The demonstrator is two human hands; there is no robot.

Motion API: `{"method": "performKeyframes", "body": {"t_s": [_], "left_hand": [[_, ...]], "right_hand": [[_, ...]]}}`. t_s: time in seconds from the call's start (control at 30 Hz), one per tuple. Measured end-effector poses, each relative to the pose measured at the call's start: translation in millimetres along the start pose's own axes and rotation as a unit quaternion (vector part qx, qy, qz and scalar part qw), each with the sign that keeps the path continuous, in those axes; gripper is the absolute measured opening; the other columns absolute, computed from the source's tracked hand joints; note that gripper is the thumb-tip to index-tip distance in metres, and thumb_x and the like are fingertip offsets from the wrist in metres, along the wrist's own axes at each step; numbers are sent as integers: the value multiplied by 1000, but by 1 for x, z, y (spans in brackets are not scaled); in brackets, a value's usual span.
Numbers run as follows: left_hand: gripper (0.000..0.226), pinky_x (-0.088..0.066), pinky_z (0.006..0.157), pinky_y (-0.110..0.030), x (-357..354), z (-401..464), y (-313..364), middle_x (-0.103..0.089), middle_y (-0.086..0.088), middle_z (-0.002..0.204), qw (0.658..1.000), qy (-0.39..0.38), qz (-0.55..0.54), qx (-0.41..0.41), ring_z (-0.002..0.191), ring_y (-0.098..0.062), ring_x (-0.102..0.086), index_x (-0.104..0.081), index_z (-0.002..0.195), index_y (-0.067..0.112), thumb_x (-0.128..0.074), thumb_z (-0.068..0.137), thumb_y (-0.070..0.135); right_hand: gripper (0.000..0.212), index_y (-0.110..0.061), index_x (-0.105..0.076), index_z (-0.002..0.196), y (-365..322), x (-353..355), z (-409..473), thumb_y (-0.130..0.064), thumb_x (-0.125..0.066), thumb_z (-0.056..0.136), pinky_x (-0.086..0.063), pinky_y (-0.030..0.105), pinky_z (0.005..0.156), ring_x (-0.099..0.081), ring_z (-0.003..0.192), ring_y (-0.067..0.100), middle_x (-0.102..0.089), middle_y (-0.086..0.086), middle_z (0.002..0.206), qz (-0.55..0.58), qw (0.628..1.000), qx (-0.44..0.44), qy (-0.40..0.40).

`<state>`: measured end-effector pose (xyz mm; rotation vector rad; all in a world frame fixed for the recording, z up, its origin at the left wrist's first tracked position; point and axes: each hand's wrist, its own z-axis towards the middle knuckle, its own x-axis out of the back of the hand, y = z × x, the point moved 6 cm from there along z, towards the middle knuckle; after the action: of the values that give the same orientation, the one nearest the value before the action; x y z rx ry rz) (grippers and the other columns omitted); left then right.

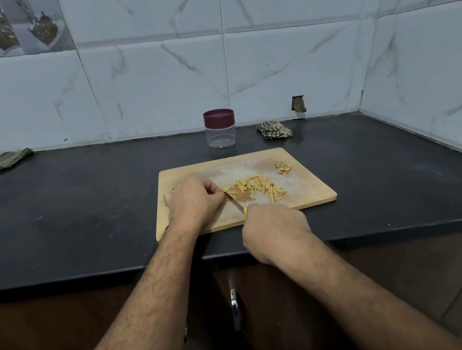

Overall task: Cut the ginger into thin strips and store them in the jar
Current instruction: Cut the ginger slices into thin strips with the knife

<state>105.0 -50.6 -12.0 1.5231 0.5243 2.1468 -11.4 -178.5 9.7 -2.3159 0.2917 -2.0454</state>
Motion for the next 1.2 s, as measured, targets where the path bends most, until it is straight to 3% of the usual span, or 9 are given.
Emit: {"method": "performKeyframes", "body": {"t_s": [0.23,0.8,1.0,1.13,1.2], "left_hand": [[24,-20,86,-37,1,-1,1,-71,15,84,1000,2,-3,-4,88,-9,-59,-65,65,27,-61,89,34],[29,-25,89,-40,1,-2,1,-69,12,75,1000,4,-5,4,81,-12,-59,-64,63,22,-59,90,31],[23,-24,86,-36,7,-4,2,-70,11,78,999,13,-38,8,86,-13,-59,-68,70,22,-56,89,26],[22,-34,89,-37,12,-7,0,-69,0,73,996,29,-77,27,82,-20,-60,-70,74,12,-56,86,23],[20,-38,95,-39,15,-8,-1,-70,2,75,992,38,-113,34,83,-18,-61,-70,74,14,-57,86,24]], "right_hand": [[20,-17,-54,117,13,5,-10,-18,-48,97,-44,36,72,-56,94,24,-61,5,112,21,1000,4,8],[28,-15,-55,123,3,3,7,-19,-42,99,-41,35,73,-55,96,24,-62,5,116,43,999,8,24],[24,-15,-57,116,7,2,3,-22,-42,99,-42,34,73,-56,94,23,-60,4,105,71,997,7,31],[19,-16,-57,110,2,0,0,-24,-43,99,-41,34,72,-55,91,22,-57,3,99,75,996,15,34],[15,-16,-55,105,3,0,0,-23,-43,99,-41,33,71,-53,89,23,-55,3,97,67,997,10,28]]}}
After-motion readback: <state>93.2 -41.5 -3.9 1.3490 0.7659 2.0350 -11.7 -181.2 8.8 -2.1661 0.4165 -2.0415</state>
